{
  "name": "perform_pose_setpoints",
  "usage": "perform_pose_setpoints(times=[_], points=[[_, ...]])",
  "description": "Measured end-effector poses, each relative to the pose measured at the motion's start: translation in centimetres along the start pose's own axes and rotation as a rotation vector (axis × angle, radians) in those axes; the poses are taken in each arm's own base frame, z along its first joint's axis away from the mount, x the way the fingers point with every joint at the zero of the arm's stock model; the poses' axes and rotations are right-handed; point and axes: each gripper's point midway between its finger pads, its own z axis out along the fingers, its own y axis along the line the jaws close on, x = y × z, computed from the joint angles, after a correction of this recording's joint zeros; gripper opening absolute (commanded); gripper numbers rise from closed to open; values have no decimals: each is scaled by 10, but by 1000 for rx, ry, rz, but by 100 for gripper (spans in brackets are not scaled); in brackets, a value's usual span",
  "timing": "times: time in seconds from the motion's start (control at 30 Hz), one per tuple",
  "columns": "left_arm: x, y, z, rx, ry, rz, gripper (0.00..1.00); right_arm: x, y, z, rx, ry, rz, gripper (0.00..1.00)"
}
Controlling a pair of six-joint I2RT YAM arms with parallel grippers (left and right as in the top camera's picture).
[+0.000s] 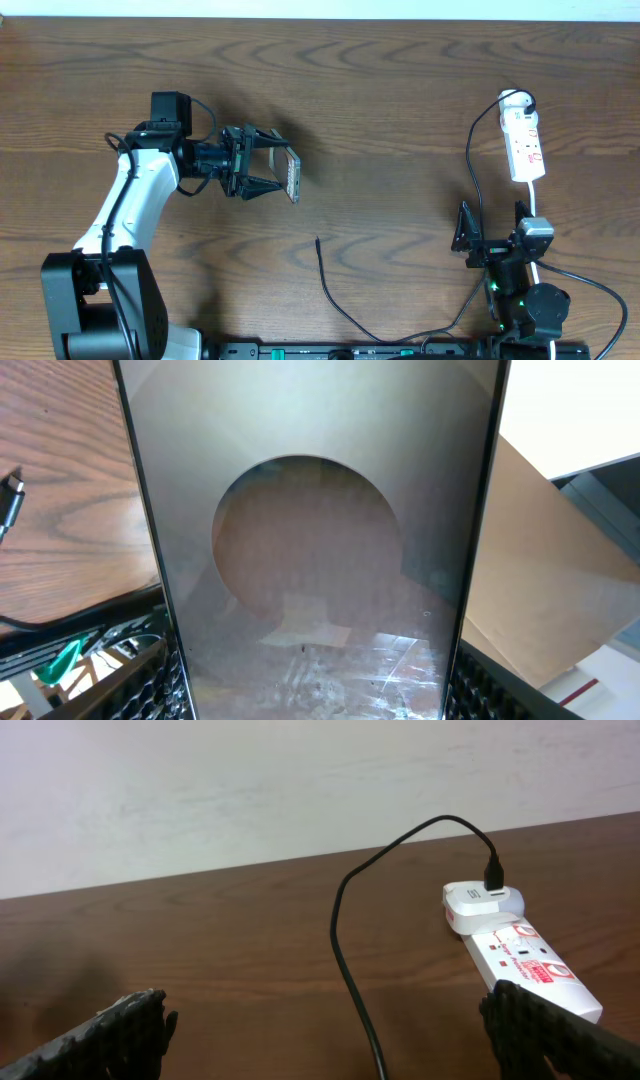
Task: Plug charger to phone and switch on socket
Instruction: 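Lift the phone out of the holder with the left gripper, then move the right gripper toward the phone held by the left gripper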
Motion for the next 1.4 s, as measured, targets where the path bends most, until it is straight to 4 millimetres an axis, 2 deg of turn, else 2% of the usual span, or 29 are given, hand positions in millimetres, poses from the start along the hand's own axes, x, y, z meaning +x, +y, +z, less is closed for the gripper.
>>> perform_pose_setpoints(times=[0.2,0.37,0.43,0.67,0.97,1.1,1.27,1.4], points=[[-4,-7,0,19,-11,17,7,-2,0,0,-2,-7,-1,99],[-8,-15,0,41,-23,27,7,-19,7,-1,-37,-78,-9,99],[-10,-17,-1,44,-30,26,8,-30,17,-3,-88,-117,-6,99],[-27,-9,-2,-1,-133,6,8,-22,37,-4,-215,-61,143,99],[-49,4,-7,-66,-264,-24,7,-9,61,2,-335,148,305,99],[-55,10,-9,-93,-304,-40,7,-12,74,12,-393,271,362,99],[-60,16,-11,-120,-344,-53,8,-17,96,30,-525,450,467,99],[-64,21,-14,-144,-375,-65,7,-12,120,42,-673,615,564,99]])
